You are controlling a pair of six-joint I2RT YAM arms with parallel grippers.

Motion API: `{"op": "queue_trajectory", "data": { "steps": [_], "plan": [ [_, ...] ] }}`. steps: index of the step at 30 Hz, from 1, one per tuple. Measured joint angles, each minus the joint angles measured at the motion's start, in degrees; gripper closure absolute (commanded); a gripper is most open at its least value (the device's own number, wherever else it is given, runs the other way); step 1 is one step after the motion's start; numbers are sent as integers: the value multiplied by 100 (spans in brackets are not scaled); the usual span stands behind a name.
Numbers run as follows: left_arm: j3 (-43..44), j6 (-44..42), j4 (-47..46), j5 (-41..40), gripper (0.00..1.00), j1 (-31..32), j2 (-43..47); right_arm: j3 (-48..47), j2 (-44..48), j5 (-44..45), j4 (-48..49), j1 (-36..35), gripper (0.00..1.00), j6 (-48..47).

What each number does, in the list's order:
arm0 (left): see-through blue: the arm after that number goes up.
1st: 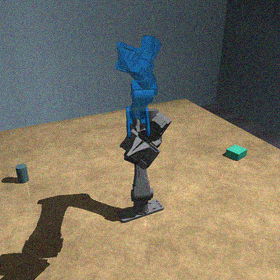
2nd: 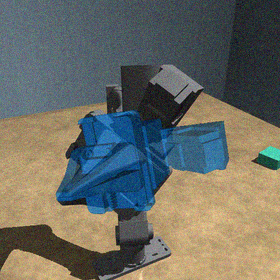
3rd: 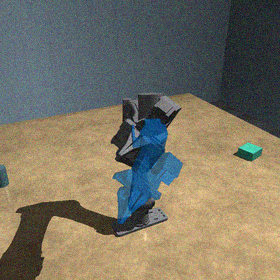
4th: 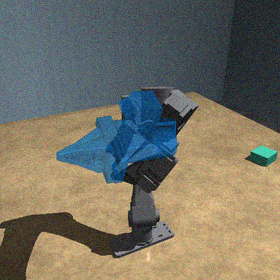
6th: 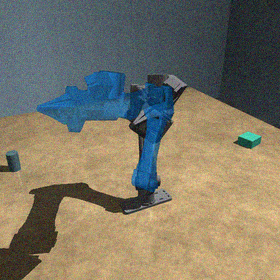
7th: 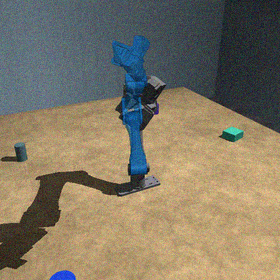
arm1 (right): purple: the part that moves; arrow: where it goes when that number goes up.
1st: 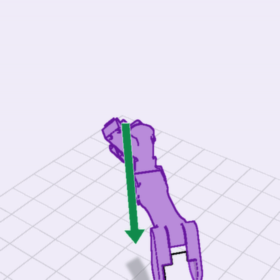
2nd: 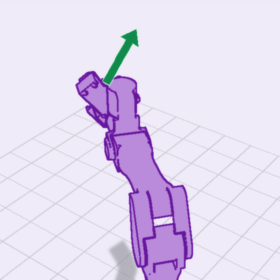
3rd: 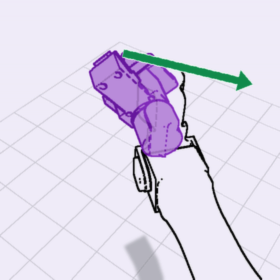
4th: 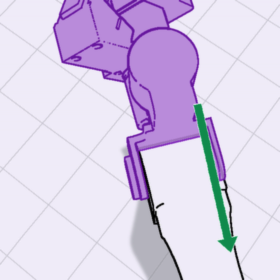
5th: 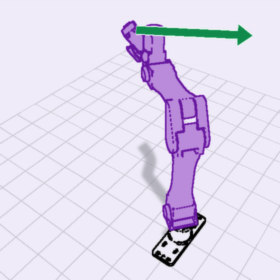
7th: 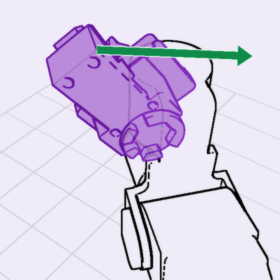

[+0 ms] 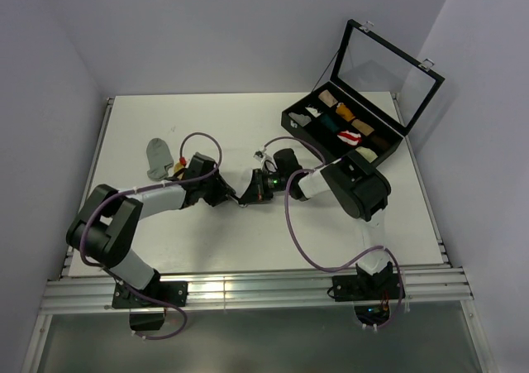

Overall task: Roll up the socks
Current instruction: Roll the sock at the center of the board.

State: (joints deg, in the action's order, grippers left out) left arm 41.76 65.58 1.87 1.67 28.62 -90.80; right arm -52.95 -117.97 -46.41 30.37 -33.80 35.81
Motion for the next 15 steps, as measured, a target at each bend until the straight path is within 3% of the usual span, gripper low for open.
{"op": "queue_trajectory", "data": {
  "steps": [4, 6, 10, 11, 15],
  "plan": [
    [63, -9, -68, 24, 71, 4, -144, -11, -22, -28, 7, 15, 99, 63],
    [122, -20, -81, 55, 78, 9, -234, -13, -22, -22, -2, 15, 93, 63],
    [275, -59, -44, 109, 88, 15, -372, -13, 127, 157, -247, 13, 72, -17],
    [310, -70, -31, 125, 89, 24, -400, -9, 208, 269, -358, -11, 64, -85],
    [470, -181, 125, 120, 91, 61, -476, 13, 761, 1010, -1029, -199, 46, -553]
  ]
}}
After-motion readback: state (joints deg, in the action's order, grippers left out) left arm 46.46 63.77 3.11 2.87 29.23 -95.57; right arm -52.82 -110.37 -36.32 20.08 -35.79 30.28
